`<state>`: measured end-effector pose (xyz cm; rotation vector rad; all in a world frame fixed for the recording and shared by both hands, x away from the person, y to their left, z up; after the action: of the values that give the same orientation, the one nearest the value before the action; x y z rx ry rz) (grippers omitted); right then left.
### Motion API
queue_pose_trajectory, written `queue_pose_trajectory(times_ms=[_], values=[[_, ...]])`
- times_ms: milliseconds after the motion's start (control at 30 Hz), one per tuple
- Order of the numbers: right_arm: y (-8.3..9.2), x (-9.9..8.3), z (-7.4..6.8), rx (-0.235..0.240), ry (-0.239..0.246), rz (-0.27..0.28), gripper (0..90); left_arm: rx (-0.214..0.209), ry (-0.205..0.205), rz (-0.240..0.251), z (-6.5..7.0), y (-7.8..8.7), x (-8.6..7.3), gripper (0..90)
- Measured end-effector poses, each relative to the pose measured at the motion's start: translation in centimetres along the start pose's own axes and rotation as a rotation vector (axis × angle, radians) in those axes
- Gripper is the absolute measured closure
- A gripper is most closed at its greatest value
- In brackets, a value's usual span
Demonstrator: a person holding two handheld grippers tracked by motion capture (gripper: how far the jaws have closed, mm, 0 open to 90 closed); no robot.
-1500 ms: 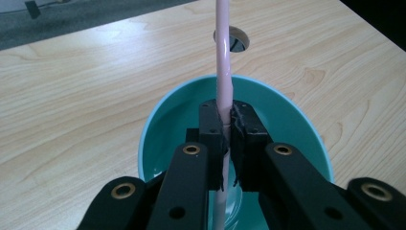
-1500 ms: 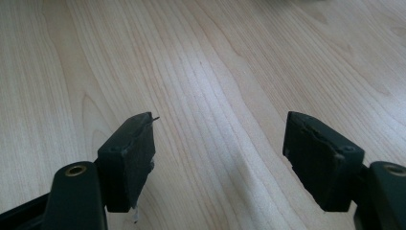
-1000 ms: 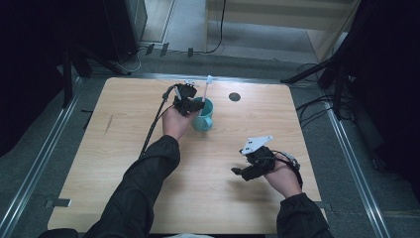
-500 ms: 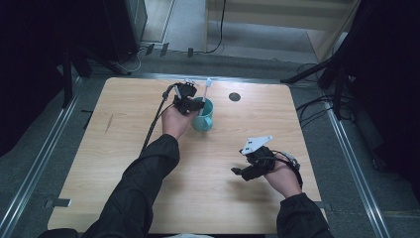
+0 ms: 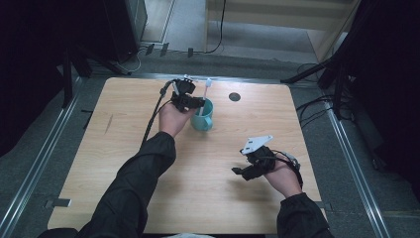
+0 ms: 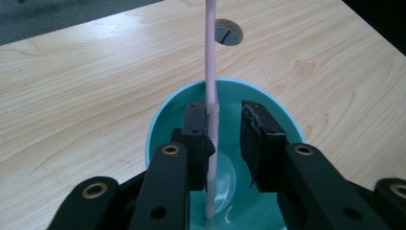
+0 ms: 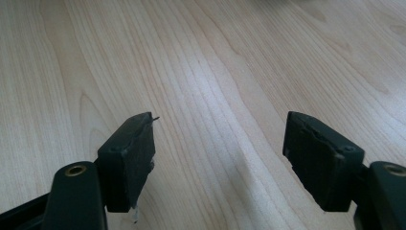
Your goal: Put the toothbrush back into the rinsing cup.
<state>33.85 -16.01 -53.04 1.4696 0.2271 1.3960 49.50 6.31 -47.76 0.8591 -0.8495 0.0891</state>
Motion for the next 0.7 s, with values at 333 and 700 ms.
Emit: queue_pose_trajectory(times_ms=[333, 700], values=[[0.0, 0.1, -0.1, -0.001, 0.007, 0.001, 26.4, -0.030, -0.012, -0.026, 0.9, 2.0, 0.1, 61.5], [-0.1, 0.0, -0.1, 0.001, 0.013, -0.006, 26.4, -0.068, -0.062, -0.080, 2.4, 4.7, -1.0, 53.0]])
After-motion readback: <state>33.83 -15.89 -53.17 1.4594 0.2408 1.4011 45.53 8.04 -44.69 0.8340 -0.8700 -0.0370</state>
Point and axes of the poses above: each handheld gripper's, and its own axes: y roughly backward along the jaws, x roughly out of its top, z roughly to its right, the point moved 5 cm from there along -y, roughly forward along the jaws, and after that the axes turned 14 degrees about -x, right-handed, at the moved point
